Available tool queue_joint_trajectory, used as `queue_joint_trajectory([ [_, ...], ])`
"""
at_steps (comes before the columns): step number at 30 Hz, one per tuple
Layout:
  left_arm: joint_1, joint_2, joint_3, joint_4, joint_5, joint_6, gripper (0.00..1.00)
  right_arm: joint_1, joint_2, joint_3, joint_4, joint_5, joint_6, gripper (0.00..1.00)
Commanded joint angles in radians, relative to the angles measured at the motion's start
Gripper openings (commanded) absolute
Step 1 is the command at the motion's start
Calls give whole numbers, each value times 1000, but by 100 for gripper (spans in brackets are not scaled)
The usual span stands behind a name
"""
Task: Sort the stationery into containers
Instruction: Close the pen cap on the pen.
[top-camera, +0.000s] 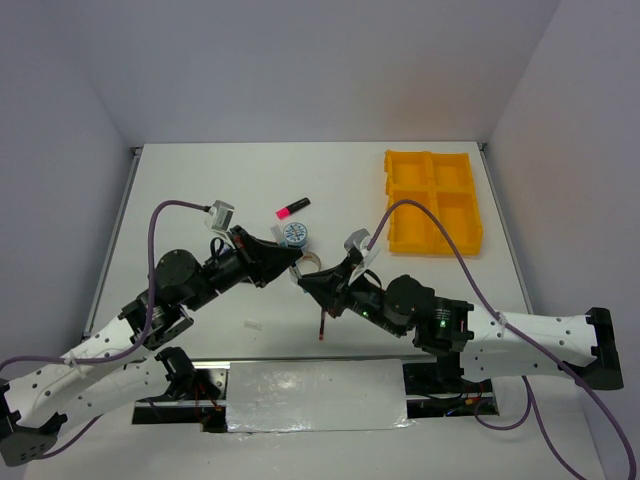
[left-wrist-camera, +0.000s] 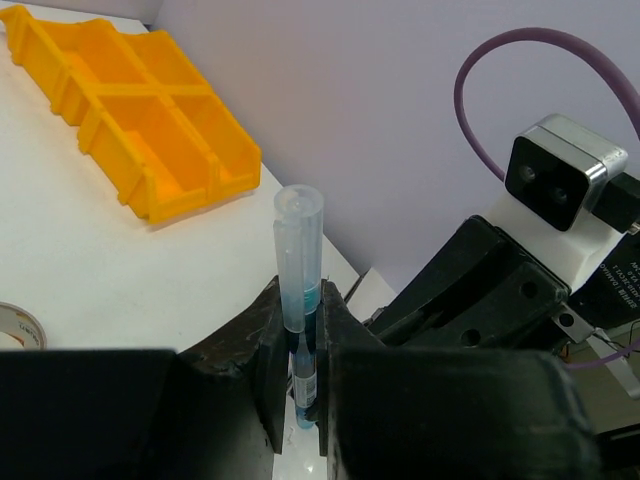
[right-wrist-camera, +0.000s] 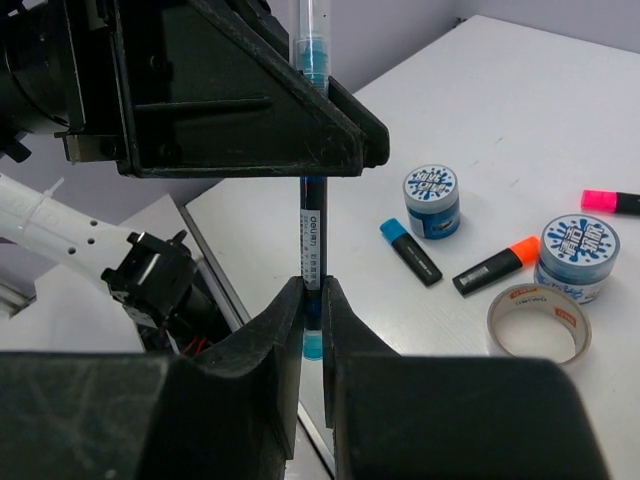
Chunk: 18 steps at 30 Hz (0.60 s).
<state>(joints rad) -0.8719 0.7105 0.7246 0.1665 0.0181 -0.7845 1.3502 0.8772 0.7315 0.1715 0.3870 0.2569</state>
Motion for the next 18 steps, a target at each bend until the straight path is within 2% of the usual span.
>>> queue_joint_trajectory([
  [1,-4,6,18,37,60,33,3,-2,-18,42,83,-11,4,0],
  [3,-6,10,24,42,77,39,0,-2,-15,43,83,-37,2,10],
  [5,-6,12,26,53,114,53,0,-2,-12,43,83,-68,-2,29],
  [6,-6,12,29,56,129,60,0,-2,-7,48,77,-74,-4,33],
  [10,-9,24,39,71,204,77,0,-2,8,63,62,-89,-11,36],
  [11,-12,26,41,71,218,79,0,-2,9,66,62,-99,-11,40],
  [18,-18,20,44,80,232,94,0,-5,49,95,20,-118,-8,43],
])
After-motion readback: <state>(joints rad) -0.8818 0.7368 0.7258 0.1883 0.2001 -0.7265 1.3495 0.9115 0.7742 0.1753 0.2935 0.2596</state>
